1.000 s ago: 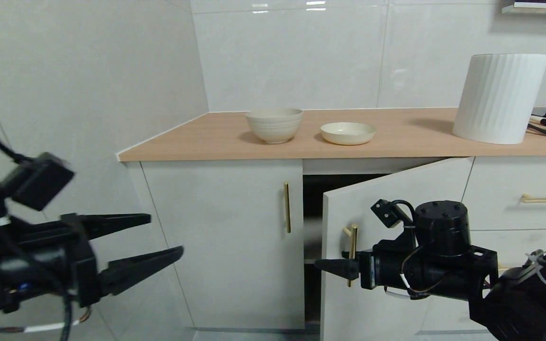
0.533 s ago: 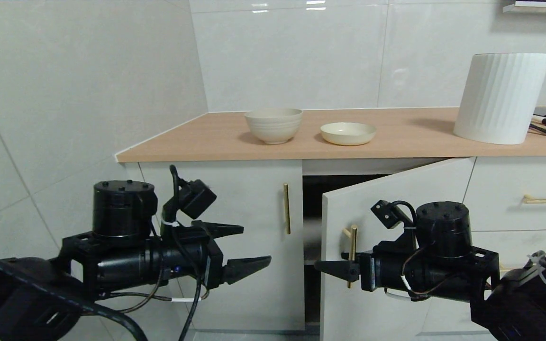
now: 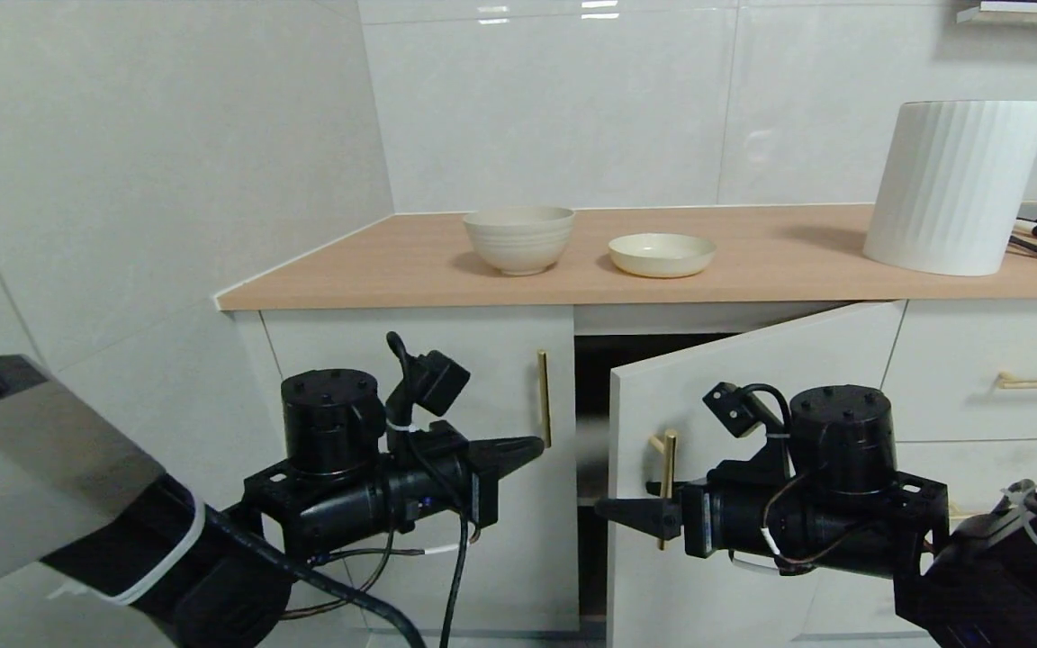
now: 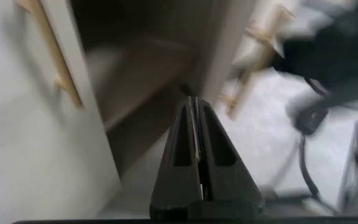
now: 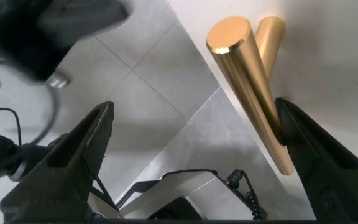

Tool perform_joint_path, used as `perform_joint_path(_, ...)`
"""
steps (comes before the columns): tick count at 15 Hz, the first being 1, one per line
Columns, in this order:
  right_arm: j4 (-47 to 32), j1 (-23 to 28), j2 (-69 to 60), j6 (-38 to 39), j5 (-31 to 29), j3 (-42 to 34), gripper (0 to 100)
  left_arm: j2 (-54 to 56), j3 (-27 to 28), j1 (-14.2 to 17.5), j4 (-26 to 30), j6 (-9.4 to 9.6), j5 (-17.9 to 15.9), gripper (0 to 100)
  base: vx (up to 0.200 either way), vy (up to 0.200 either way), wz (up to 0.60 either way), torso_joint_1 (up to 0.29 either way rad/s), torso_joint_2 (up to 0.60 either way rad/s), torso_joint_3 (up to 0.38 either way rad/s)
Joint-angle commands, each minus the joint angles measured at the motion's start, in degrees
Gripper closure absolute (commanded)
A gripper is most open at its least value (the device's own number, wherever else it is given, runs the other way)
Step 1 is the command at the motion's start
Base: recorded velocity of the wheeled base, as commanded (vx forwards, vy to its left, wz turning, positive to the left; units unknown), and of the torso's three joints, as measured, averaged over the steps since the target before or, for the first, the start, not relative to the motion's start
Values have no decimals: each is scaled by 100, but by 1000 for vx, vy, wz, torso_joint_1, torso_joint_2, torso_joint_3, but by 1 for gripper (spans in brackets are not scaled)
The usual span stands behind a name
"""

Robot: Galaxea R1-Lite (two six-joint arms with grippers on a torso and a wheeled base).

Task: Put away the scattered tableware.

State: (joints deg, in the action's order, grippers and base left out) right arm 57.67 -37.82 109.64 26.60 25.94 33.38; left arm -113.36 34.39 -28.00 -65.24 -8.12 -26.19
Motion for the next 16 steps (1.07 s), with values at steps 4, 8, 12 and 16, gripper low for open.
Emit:
perform_joint_path(4,104,-121,-83,3,-1,-33,0,-1443,964,-311,-1069,-436,377,100,0,0,0,0,0,0)
perform_joint_path(8,200,-112,-57,3,-1,-77,0,-2138,1562,-592,-1228,-612,377,100,0,0,0,0,0,0)
perform_joint_path(12,200,-68,-31,-23,-1,-174,0,-2146,1544,-795,-1456,-621,448,100,0,0,0,0,0,0)
perform_joint_path(16,236,248,-83,-384,-10,-385,0,-2138,1518,-1049,-1535,-621,518,100,0,0,0,0,0,0)
